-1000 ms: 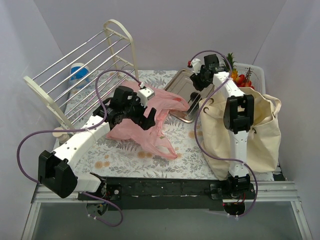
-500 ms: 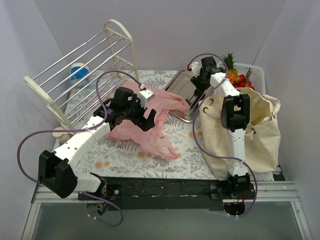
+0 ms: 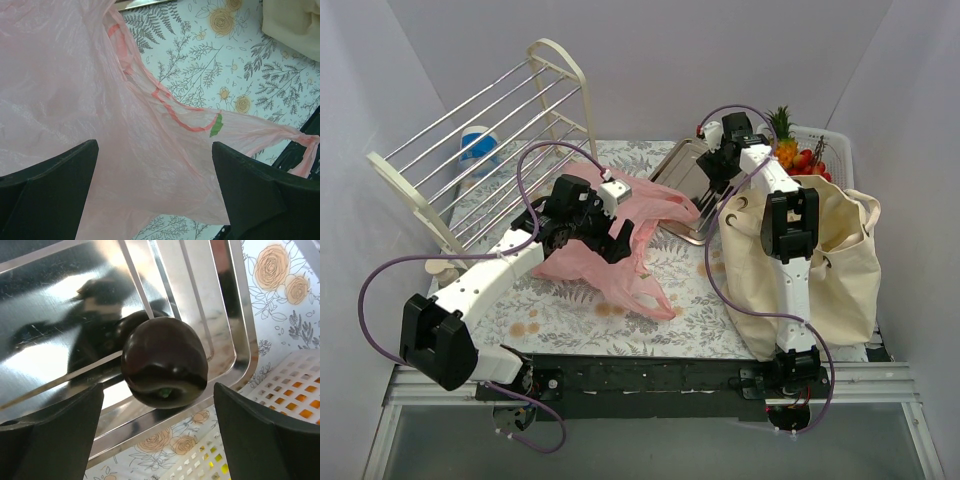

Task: Untie the knot of the grocery bags and take out the mixed food

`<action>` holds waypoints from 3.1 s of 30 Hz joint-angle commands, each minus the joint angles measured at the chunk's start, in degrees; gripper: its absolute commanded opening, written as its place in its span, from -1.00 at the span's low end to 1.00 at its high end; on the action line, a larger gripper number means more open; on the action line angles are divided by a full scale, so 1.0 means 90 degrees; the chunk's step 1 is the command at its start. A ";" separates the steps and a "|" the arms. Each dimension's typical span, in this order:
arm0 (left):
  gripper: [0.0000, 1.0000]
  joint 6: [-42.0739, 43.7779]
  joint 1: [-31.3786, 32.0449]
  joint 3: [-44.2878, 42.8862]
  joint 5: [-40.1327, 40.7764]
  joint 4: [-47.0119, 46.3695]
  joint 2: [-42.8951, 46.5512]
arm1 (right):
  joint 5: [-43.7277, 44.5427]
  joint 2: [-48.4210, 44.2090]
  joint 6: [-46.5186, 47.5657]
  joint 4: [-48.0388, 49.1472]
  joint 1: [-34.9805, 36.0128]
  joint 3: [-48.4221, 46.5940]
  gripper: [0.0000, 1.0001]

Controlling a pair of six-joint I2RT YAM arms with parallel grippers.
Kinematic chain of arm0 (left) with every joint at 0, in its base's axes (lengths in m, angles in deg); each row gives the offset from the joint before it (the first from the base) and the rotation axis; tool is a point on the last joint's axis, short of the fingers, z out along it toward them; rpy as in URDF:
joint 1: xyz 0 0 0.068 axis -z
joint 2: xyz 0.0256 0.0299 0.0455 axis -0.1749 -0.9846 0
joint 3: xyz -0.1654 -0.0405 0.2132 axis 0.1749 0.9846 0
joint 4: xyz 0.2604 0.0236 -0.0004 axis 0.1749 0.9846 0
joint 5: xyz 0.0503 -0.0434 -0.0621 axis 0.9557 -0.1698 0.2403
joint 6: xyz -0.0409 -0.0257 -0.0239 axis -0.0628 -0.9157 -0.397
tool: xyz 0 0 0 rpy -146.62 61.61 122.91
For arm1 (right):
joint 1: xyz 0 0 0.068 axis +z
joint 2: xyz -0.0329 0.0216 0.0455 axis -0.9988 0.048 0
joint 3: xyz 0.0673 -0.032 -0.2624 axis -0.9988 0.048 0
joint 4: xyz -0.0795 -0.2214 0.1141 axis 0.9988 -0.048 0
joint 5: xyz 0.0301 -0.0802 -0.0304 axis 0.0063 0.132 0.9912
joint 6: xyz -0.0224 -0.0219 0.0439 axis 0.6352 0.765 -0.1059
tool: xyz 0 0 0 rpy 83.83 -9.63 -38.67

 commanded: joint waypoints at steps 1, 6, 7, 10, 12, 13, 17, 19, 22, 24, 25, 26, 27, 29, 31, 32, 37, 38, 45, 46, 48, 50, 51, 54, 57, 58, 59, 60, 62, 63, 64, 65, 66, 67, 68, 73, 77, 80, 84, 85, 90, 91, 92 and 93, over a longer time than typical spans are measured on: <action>0.96 -0.0060 0.0026 -0.0039 -0.0211 -0.0009 -0.0010 | -0.0162 -0.0311 -0.0469 -0.0061 0.0035 -0.0533 0.97; 0.96 -0.0070 0.0036 -0.0098 -0.0211 -0.0078 -0.0098 | -0.0191 -0.1014 -0.0683 -0.0188 0.0171 -0.0456 0.97; 0.96 -0.0070 0.0026 -0.0098 -0.0221 -0.0087 -0.0127 | -0.0279 -0.1257 -0.0713 -0.0198 0.0191 -0.0417 0.97; 0.96 -0.0070 0.0026 -0.0098 -0.0241 -0.0136 -0.0186 | -0.0854 -0.1648 -0.0539 -0.0295 0.0337 -0.0329 0.97; 0.96 -0.0079 0.0026 -0.0107 -0.0134 -0.0146 -0.0225 | -0.1391 -0.1825 -0.0372 -0.0383 0.0512 -0.0251 0.97; 0.96 -0.0089 0.0026 -0.0146 -0.0095 -0.0136 -0.0225 | -0.1548 -0.1981 -0.0275 -0.0500 0.0571 -0.0183 0.97; 0.96 0.0174 0.0026 -0.0312 0.0324 0.0010 -0.0138 | -0.2475 -0.2294 -0.0069 -0.0832 0.0806 0.0100 0.98; 0.96 0.0496 -0.0003 -0.0351 0.0744 0.0078 -0.0079 | -0.2701 -0.2411 -0.0040 -0.0959 0.0875 0.0208 0.97; 0.96 0.0955 -0.0110 -0.0420 0.1505 0.0030 0.0048 | -0.2868 -0.2742 0.0058 -0.1106 0.0875 0.0511 0.97; 0.96 0.1073 -0.0207 -0.0372 0.2197 -0.0116 -0.0010 | -0.2887 -0.2977 0.0136 -0.1145 0.0875 0.0755 0.97; 0.96 0.1102 -0.0247 -0.0371 0.2800 -0.0223 -0.0049 | -0.2916 -0.3239 0.0165 -0.1165 0.0865 0.0862 0.97; 0.96 0.1112 -0.0295 -0.0381 0.2855 -0.0205 -0.0117 | -0.2984 -0.3377 0.0195 -0.1194 0.0865 0.0969 0.97; 0.96 0.1112 -0.0373 -0.0391 0.2845 -0.0195 -0.0224 | -0.3033 -0.3524 0.0224 -0.1242 0.0865 0.1241 0.97; 0.96 0.1122 -0.0374 -0.0391 0.2583 -0.0020 -0.0351 | -0.3024 -0.3944 0.0273 -0.1292 0.0865 0.1545 0.97; 0.96 0.0928 -0.0374 -0.0381 0.2436 0.0136 -0.0625 | -0.2966 -0.4401 0.0399 -0.1340 0.0865 0.1955 0.97; 0.96 0.0869 -0.0374 -0.0371 0.2416 0.0166 -0.0722 | -0.2830 -0.4549 0.0477 -0.1399 0.0855 0.2063 0.98; 0.96 0.0498 -0.0374 -0.0420 0.1802 0.0449 -0.1133 | -0.2030 -0.5828 0.0781 -0.1867 0.0865 0.2872 0.97; 0.96 0.0390 -0.0374 -0.0410 0.1588 0.0450 -0.1153 | -0.1719 -0.6052 0.0781 -0.1907 0.0865 0.3078 0.97; 0.83 0.0331 -0.0374 -0.0040 0.1682 0.0362 -0.1767 | -0.1295 -0.7303 0.0615 -0.2357 0.0845 0.4718 0.97; 0.77 0.0331 -0.0374 0.0009 0.1712 0.0304 -0.1826 | -0.1344 -0.7363 0.0595 -0.2327 0.0855 0.4904 0.97; 0.38 0.0340 -0.0374 0.0234 0.1723 0.0138 -0.1856 | -0.1490 -0.7402 0.0634 -0.2375 0.0855 0.5325 0.97; 0.09 0.0418 -0.0374 0.0341 0.1635 0.0118 -0.1827 | -0.1511 -0.7344 0.0722 -0.2444 0.0855 0.5675 0.97; -0.27 0.0419 -0.0374 0.0390 0.1596 0.0118 -0.1817 | -0.1443 -0.7315 0.0809 -0.2434 0.0855 0.5803 0.97; -1.00 0.0429 -0.0374 0.0449 0.1556 0.0118 -0.1730 | -0.1451 -0.7198 0.0966 -0.2483 0.0875 0.5970 0.83; -1.00 0.0458 -0.0374 0.0479 0.1586 0.0156 -0.1525 | -0.1821 -0.7042 0.1064 -0.2619 0.0943 0.5864 0.43; -1.00 0.0467 -0.0384 0.0459 0.1566 0.0186 -0.1447 | -0.2026 -0.7012 0.1074 -0.2668 0.0953 0.5824 0.27; -1.00 0.0506 -0.0384 0.0411 0.1489 0.0234 -0.1349 | -0.2424 -0.6983 0.1045 -0.2688 0.1020 0.5776 -0.06; -1.00 0.0507 -0.0384 0.0371 0.1469 0.0283 -0.1242 | -0.2602 -0.6886 0.1016 -0.2708 0.1098 0.5736 -0.23; -1.00 0.0507 -0.0384 0.0138 0.1594 0.0284 -0.0861 | -0.2992 -0.6720 0.0947 -0.2688 0.1438 0.5590 -0.67; -1.00 0.0516 -0.0384 0.0059 0.1634 0.0226 -0.0715 | -0.3062 -0.6651 0.0957 -0.2650 0.1615 0.5532 -0.79; -1.00 0.0545 -0.0384 -0.0125 0.1712 0.0148 -0.0433 | -0.3131 -0.6573 0.0986 -0.2562 0.1791 0.5357 -0.89; -1.00 0.0565 -0.0384 -0.0185 0.1906 0.0031 -0.0275 | -0.3170 -0.6466 0.1034 -0.2542 0.2189 0.5230 -0.97; -1.00 0.0623 -0.0384 -0.0253 0.1995 -0.0222 -0.0139 | -0.3209 -0.6184 0.1073 -0.2532 0.2377 0.5035 -0.97; -1.00 0.0672 -0.0384 -0.0312 0.2073 -0.0321 -0.0040 | -0.3384 -0.6017 0.1103 -0.2551 0.2533 0.4588 -0.97; -1.00 0.0711 -0.0384 -0.0487 0.2141 -0.0389 0.0086 | -0.3492 -0.5668 0.1161 -0.2619 0.2806 0.4284 -0.97; -1.00 0.0770 -0.0384 -0.0976 0.3137 -0.0790 0.0341 | -0.3932 -0.4631 0.1113 -0.2747 0.3452 0.2672 -0.97; -1.00 0.0946 -0.0442 -0.1259 0.3879 -0.1180 0.0585 | -0.4331 -0.3616 0.0792 -0.2660 0.3619 0.0860 -0.97; -1.00 0.1141 -0.0501 -0.1435 0.4300 -0.1483 0.0634 | -0.5034 -0.3205 0.0236 -0.2260 0.3619 0.0075 -0.97; -1.00 0.1220 -0.0520 -0.1445 0.4408 -0.1689 0.0605 | -0.5728 -0.3047 -0.0030 -0.1839 0.3629 -0.0708 -0.97; -1.00 0.1190 -0.0521 -0.1465 0.4398 -0.1689 0.0576 | -0.5729 -0.3066 0.0009 -0.1771 0.3629 -0.0690 -0.92; -1.00 0.1112 -0.0521 -0.1796 0.4320 -0.1767 0.0352 | -0.5261 -0.4138 -0.0399 -0.0583 0.3473 0.0206 0.08; -1.00 0.1151 -0.0530 -0.1952 0.4330 -0.1815 0.0293 | -0.5038 -0.4373 -0.0662 -0.0115 0.3327 0.0595 0.16; -1.00 0.1199 -0.0530 -0.2040 0.4330 -0.1971 0.0206 | -0.4804 -0.4742 -0.1032 0.0547 0.3297 0.0677 0.29; -1.00 0.1306 -0.0530 -0.2128 0.4214 -0.2059 0.0166 | -0.4511 -0.4862 -0.1123 0.0796 0.3277 0.0687 0.33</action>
